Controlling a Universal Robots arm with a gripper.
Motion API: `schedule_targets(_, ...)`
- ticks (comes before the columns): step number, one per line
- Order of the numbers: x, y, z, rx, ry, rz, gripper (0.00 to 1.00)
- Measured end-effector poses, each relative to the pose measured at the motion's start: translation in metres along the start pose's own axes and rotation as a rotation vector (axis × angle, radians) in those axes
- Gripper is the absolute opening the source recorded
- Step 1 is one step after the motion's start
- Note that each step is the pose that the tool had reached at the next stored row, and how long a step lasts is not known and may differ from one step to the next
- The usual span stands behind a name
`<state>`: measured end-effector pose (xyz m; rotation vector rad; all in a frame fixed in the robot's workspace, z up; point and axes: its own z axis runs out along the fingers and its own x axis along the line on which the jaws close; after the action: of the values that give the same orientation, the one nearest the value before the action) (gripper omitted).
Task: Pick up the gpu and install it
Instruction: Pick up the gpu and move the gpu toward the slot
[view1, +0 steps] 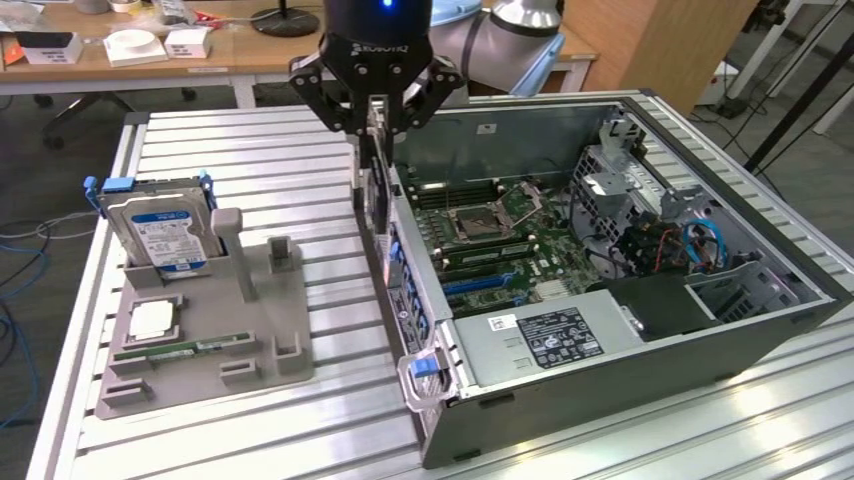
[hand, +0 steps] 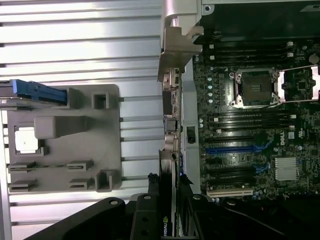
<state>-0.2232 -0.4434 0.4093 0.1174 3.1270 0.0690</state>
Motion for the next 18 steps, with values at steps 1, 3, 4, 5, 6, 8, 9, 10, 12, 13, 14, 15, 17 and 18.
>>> schedule_targets(1, -0.002, 0.0001, 0.0000, 0.0000, 0.0000, 0.000, 0.26)
schedule_targets(3, -0.005, 0.0004, 0.0001, 0.0000, 0.0000, 0.000, 0.26)
schedule_targets(4, -0.007, 0.0005, 0.0001, 0.0000, 0.0000, 0.000, 0.26)
schedule_targets(5, -0.008, 0.0006, 0.0001, 0.0000, 0.0001, 0.000, 0.26)
schedule_targets(6, -0.010, 0.0007, 0.0001, 0.0000, 0.0000, 0.000, 0.26)
schedule_targets(8, -0.012, 0.0009, 0.0002, 0.0000, 0.0000, 0.000, 0.26)
schedule_targets(9, -0.014, 0.0011, 0.0002, 0.0000, 0.0001, 0.000, 0.26)
schedule_targets(10, -0.016, 0.0012, 0.0002, 0.0000, 0.0000, 0.000, 0.26)
schedule_targets(12, -0.019, 0.0014, 0.0003, 0.0000, 0.0000, 0.000, 0.26)
schedule_targets(13, -0.020, 0.0015, 0.0003, 0.0000, 0.0001, 0.000, 0.26)
schedule_targets(14, -0.022, 0.0017, 0.0003, 0.0000, 0.0001, 0.000, 0.26)
schedule_targets(15, -0.024, 0.0018, 0.0003, 0.0000, 0.0001, 0.000, 0.26)
schedule_targets(17, -0.027, 0.0021, 0.0003, 0.0000, 0.0001, 0.000, 0.26)
schedule_targets(18, -0.029, 0.0022, 0.0004, 0.0000, 0.0001, 0.000, 0.26)
